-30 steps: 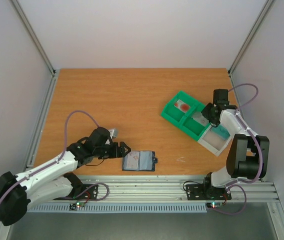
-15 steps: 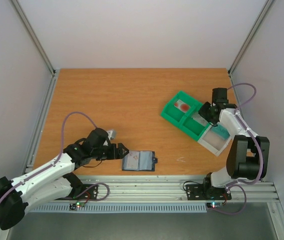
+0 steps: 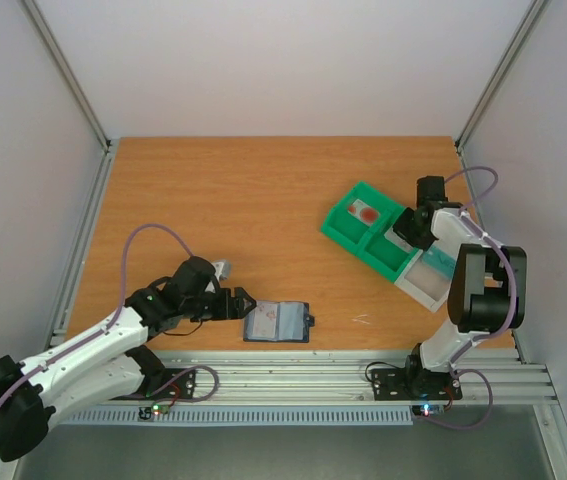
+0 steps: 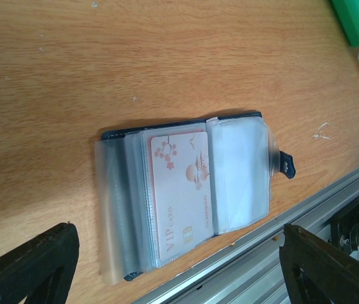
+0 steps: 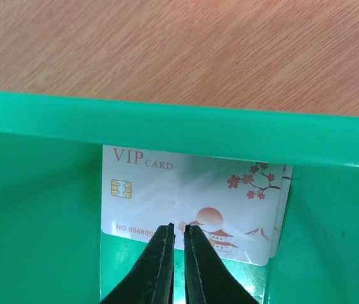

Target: Take the credit cards out of the card holder

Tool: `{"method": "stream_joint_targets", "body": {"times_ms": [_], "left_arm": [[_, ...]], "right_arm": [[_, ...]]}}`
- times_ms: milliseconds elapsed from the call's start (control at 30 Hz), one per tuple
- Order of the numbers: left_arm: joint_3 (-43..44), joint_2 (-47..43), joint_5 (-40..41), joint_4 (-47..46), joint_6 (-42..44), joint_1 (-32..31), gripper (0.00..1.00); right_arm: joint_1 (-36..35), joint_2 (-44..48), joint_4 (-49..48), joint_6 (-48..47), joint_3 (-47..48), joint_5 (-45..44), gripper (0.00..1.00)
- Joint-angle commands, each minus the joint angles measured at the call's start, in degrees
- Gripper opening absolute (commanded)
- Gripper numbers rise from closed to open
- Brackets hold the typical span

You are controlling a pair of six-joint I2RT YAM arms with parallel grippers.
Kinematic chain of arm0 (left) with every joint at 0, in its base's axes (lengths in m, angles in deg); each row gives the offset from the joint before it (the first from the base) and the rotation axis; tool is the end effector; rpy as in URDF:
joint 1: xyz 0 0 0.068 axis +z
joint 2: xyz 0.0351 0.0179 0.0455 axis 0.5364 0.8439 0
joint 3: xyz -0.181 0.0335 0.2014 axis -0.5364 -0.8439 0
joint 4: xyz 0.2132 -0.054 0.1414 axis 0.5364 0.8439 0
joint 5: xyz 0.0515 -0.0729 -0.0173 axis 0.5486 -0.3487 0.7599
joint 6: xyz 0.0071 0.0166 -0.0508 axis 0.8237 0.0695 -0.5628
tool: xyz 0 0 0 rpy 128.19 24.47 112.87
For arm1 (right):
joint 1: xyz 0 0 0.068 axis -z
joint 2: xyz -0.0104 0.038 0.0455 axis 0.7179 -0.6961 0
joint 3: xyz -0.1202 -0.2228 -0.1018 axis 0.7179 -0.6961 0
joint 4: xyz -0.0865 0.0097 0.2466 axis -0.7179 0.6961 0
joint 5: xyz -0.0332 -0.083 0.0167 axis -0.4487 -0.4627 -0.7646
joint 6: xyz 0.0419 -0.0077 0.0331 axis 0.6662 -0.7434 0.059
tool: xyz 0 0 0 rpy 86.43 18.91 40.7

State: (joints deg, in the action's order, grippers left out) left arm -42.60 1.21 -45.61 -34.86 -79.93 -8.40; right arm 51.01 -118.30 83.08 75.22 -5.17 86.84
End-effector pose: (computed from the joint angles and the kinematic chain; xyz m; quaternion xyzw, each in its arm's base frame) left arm 0.1243 -0.1201 0.1936 0.0279 0.9303 -0.3240 0.1698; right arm 0.3232 -0.0277 0.1841 0.0937 0.9747 0.0198 0.2019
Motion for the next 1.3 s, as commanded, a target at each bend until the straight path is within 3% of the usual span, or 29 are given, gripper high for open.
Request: {"method": "stream_joint_targets", "body": {"times_ms": [0,367,567,700,967,1100,1267], "left_arm": [[1.8,-0.5,0.8,-0.5,0.8,0.2,0.87],[0.1,2.0,-5.0,-5.7,-0.2,0.1,0.77],[-0.7,6.3,-7.7,-8.5,0.5,0.2,0.61],[-1.2,8.2,-8.0,-10.3,0.0,0.1,0.52],[-3.1,11.0,-7.8,-14.7,-0.3,0.1,0.16],[-4.2,12.7,-8.7,-17.5,0.1,0.2,0.07],[-4.8,16.2,-10.0,-19.8,0.5,0.2,0.04]], "right_arm": [[-0.5,2.6,1.2,-1.5,1.4,0.0,0.07],[-2.5,17.4,9.5,-0.2,-0.1,8.2,0.14],[-5.1,25.5,12.7,1.1,-2.3,13.7,0.18],[-10.9,29.6,13.5,2.4,-4.6,16.7,0.19],[-25.8,34.7,10.8,8.5,-10.1,18.6,0.20],[-35.5,34.7,6.9,13.2,-12.5,17.1,0.21],[-48.6,30.6,1.7,17.0,-13.3,12.2,0.21]]}}
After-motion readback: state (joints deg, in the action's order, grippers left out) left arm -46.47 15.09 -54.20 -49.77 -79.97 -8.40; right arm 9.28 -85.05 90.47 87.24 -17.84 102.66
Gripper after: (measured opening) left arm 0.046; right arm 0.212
